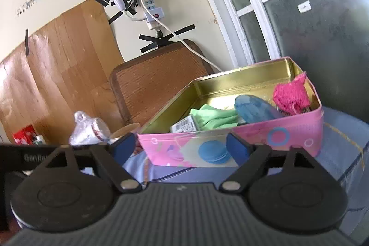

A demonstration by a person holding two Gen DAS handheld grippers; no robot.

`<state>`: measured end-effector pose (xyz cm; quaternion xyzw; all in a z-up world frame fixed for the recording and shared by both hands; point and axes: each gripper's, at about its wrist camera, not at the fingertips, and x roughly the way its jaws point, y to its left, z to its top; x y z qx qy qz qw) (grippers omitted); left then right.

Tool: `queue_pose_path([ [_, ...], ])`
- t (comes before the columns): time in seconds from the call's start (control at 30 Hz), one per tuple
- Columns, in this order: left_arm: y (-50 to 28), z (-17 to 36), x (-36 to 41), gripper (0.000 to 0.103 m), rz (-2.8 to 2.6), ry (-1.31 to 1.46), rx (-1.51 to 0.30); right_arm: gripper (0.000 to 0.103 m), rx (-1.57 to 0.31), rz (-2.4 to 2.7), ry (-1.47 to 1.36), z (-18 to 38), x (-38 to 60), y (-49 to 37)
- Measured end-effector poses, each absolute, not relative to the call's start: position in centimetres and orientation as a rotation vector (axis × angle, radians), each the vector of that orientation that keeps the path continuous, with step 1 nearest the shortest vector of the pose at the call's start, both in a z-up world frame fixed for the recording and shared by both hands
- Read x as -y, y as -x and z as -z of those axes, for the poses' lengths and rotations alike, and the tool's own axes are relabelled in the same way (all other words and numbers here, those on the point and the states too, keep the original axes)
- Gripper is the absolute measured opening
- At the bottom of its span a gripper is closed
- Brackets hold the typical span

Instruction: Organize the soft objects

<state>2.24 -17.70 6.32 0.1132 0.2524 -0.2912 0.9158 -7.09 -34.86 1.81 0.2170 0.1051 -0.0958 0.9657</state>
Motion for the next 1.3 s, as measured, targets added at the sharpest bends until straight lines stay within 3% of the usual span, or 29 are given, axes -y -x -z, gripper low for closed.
queue_pose_path([
  [0.47,-0.7,-6.3,14.7,0.103,0.556,-0.208,-0.512,0.103,-0.184,0.219,-0.439,-3.0,32.5,8.9],
  [1.3,-3.4,-1.3,10.3,0.103,0.563,-0.094,-0.75,0.103,-0.282,0.219,-0.42,-0.8,28.6,7.3],
])
